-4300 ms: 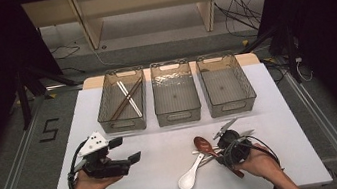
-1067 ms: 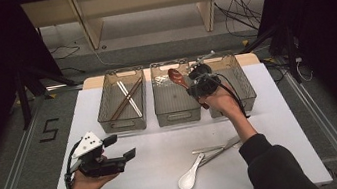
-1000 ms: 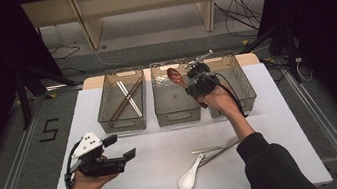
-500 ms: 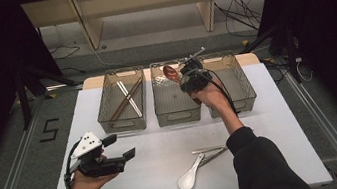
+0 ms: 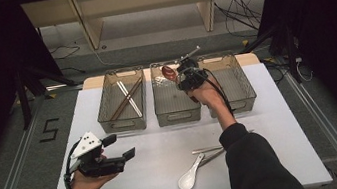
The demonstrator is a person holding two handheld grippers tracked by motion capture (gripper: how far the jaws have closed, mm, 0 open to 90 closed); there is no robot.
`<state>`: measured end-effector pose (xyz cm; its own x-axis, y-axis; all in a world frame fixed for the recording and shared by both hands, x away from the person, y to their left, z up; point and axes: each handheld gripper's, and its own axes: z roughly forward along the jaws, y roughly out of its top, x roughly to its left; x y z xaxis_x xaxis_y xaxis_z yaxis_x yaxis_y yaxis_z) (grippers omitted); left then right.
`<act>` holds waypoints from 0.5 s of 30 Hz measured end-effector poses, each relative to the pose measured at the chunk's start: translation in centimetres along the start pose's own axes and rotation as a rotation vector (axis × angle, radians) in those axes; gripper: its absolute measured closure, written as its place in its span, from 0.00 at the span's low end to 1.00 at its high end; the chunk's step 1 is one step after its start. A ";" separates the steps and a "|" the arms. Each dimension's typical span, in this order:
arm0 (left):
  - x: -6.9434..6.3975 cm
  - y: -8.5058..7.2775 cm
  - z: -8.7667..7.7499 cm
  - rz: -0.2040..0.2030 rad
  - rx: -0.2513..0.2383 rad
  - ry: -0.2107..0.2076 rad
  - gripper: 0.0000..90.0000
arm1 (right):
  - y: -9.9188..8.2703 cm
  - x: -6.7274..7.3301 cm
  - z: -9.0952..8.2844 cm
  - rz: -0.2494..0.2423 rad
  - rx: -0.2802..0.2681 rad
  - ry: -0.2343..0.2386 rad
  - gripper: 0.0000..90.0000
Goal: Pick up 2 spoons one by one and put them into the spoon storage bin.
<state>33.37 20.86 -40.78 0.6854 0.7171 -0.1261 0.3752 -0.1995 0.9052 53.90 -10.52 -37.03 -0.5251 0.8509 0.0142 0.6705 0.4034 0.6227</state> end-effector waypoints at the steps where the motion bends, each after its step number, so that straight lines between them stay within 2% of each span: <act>1: 0.0 0.0 0.0 0.000 0.000 0.000 0.18 | 0.0 0.0 0.1 0.002 0.000 0.000 0.90; 3: 0.0 0.0 0.0 0.000 0.000 0.000 0.18 | 0.0 0.0 0.3 0.009 -0.004 -0.002 0.88; 6: 0.0 0.0 0.0 -0.001 0.000 0.001 0.18 | 0.1 0.1 0.5 0.020 -0.014 0.003 0.69; 8: 0.0 0.0 0.0 -0.001 0.000 0.001 0.18 | 0.1 0.2 0.5 0.008 -0.016 0.003 0.62; 15: 0.0 0.0 0.0 -0.001 -0.001 0.001 0.18 | 0.0 0.2 -0.1 -0.007 -0.024 0.029 0.54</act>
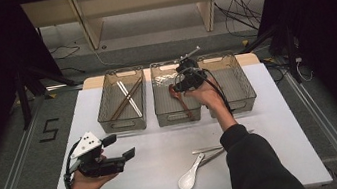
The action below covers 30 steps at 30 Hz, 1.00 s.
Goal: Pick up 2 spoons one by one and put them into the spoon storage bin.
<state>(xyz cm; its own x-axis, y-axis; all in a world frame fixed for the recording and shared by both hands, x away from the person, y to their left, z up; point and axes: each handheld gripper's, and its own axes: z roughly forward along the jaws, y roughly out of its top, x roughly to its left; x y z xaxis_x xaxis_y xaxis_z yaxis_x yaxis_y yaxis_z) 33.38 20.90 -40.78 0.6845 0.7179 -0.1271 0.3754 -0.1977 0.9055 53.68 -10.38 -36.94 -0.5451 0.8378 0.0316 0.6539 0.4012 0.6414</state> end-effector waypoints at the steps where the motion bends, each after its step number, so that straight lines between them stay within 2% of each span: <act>1: 0.0 0.0 0.0 0.000 0.003 0.001 0.18 | -0.1 0.1 -0.2 -0.006 0.003 0.007 0.53; 5: 0.0 0.0 0.0 0.000 0.003 0.003 0.18 | -0.4 0.6 -1.1 -0.046 -0.009 0.025 0.48; 7: 0.0 0.0 0.0 0.001 0.002 0.003 0.18 | -0.7 0.9 -1.8 -0.071 -0.024 0.051 0.46; 10: 0.0 0.0 0.0 0.002 0.004 0.003 0.18 | -1.5 1.5 -2.9 -0.096 -0.038 0.061 0.40; 13: 0.0 0.0 0.0 0.002 0.003 0.004 0.18 | -2.7 2.0 -4.0 -0.122 -0.045 0.083 0.38; 23: -0.1 0.0 0.1 0.001 0.002 0.008 0.18 | -8.4 2.8 -5.9 -0.135 -0.054 0.167 0.39; 30: -0.1 0.0 0.1 0.010 0.010 0.008 0.18 | -10.8 3.4 -6.4 -0.159 -0.034 0.208 0.41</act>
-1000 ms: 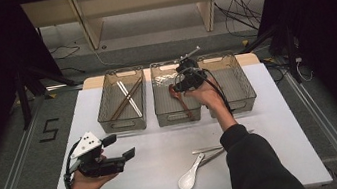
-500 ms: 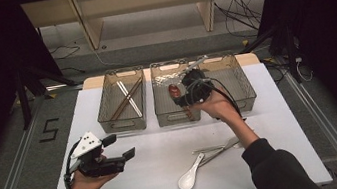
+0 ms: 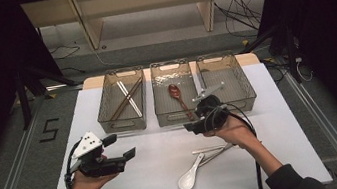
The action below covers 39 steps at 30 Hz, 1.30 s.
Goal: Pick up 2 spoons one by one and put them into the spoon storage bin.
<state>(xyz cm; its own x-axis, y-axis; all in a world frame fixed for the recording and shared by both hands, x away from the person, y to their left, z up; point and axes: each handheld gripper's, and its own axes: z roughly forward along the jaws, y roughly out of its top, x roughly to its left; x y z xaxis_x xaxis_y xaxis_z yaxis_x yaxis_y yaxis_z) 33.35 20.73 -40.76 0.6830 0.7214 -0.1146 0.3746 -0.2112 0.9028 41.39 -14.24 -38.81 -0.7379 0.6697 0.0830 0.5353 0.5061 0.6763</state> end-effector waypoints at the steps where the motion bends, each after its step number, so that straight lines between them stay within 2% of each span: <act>1: 0.0 0.0 0.0 -0.001 0.000 0.000 0.18 | -0.3 0.2 0.0 -0.005 0.005 0.008 0.44; 7: 0.0 0.0 0.0 0.000 -0.001 -0.002 0.18 | -1.8 1.5 0.8 -0.043 0.044 0.025 0.73; 11: 0.0 0.0 -0.1 0.000 -0.005 0.000 0.18 | -2.8 2.0 1.7 -0.072 0.085 0.027 0.85; 16: 0.0 0.0 -0.1 0.004 -0.005 -0.002 0.18 | -3.5 2.2 2.1 -0.080 0.118 0.024 0.95; 21: 0.0 0.0 -0.1 0.004 -0.006 -0.002 0.18 | -4.1 2.3 2.8 -0.079 0.152 0.026 1.00; 28: 0.0 0.0 -0.1 0.006 -0.002 -0.001 0.18 | -4.8 2.6 4.2 -0.096 0.222 0.034 1.00; 39: -0.1 0.0 -0.1 0.005 -0.004 -0.002 0.18 | -5.6 2.6 5.5 -0.098 0.292 0.033 1.00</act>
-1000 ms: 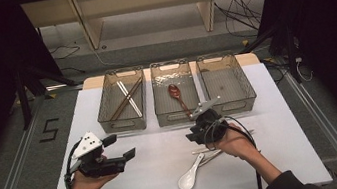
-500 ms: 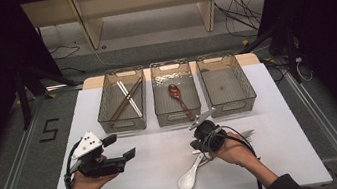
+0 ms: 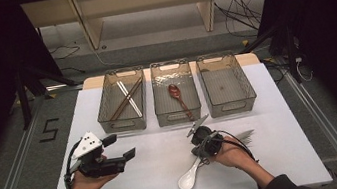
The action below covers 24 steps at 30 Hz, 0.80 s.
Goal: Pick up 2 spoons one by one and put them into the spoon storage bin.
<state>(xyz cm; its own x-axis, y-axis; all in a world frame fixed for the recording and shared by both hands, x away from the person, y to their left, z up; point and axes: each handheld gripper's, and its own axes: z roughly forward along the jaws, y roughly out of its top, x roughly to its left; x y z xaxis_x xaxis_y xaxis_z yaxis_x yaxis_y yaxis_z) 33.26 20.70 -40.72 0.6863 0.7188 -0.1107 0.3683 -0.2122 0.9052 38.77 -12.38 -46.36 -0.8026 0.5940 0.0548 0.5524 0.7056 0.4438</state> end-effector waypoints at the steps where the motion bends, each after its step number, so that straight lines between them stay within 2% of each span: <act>1: 0.0 0.0 0.0 0.002 -0.001 -0.002 0.18 | 0.0 0.0 0.1 -0.002 0.006 0.004 1.00; 7: 0.0 0.0 -0.1 0.000 0.001 0.000 0.18 | -0.1 0.1 0.1 -0.004 0.033 0.014 1.00; 11: 0.0 0.0 -0.1 -0.001 0.001 0.000 0.18 | -0.3 0.0 -0.4 0.000 0.027 0.023 1.00; 14: 0.1 0.0 -0.1 -0.001 0.000 0.000 0.18 | -0.7 0.2 -0.5 -0.009 0.046 0.012 1.00; 19: 0.0 0.0 -0.1 0.000 0.000 0.001 0.18 | -1.2 0.3 -1.1 -0.009 0.040 -0.008 1.00; 24: 0.0 0.0 -0.1 0.000 0.001 0.001 0.18 | -2.0 0.8 -1.8 -0.021 0.045 0.000 1.00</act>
<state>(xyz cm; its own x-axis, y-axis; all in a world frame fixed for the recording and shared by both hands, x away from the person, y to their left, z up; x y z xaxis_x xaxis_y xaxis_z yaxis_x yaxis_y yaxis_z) 33.25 20.75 -40.68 0.6856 0.7196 -0.1106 0.3692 -0.2127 0.9047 36.66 -13.99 -45.60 -0.8142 0.5788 0.0462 0.5451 0.7345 0.4041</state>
